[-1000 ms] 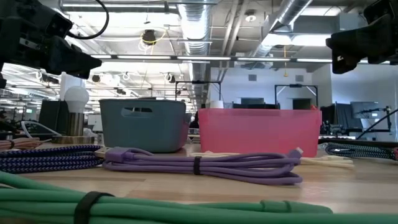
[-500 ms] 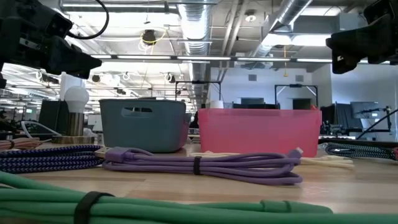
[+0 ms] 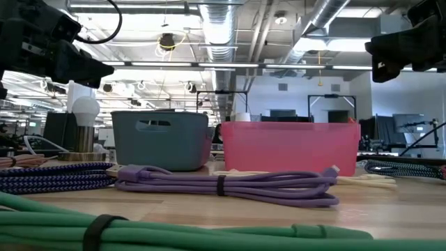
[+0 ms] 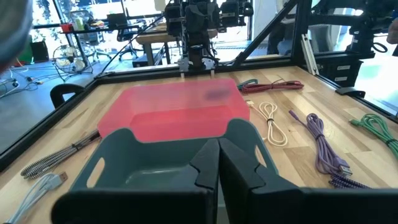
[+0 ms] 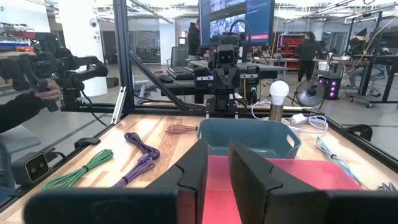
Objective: Pick & Place USB Port
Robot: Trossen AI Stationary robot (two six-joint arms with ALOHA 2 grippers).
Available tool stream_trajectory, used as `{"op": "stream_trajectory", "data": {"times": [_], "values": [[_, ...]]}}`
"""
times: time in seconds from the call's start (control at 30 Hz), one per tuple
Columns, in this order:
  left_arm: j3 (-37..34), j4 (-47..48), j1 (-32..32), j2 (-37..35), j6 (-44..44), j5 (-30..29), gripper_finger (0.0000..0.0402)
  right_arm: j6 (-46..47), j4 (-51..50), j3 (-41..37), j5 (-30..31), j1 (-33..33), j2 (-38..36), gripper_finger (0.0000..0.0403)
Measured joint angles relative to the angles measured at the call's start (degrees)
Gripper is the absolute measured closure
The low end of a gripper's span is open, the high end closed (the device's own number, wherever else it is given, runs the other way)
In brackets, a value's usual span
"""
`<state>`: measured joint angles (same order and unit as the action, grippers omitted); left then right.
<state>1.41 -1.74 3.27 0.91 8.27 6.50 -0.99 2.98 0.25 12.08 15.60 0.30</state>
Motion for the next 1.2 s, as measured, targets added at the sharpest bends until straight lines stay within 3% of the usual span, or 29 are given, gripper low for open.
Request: {"op": "stream_trajectory", "data": {"times": [0.8,1.2], "values": [[0.0,-0.5,0.0,0.0,0.0,0.0,0.0390,0.0,-0.2,0.0,0.0,0.0,0.0,0.0345],[0.0,-12.2,0.0,0.0,0.0,0.0,0.0390,0.0,3.7,0.0,0.0,0.0,0.0,0.0345]]}}
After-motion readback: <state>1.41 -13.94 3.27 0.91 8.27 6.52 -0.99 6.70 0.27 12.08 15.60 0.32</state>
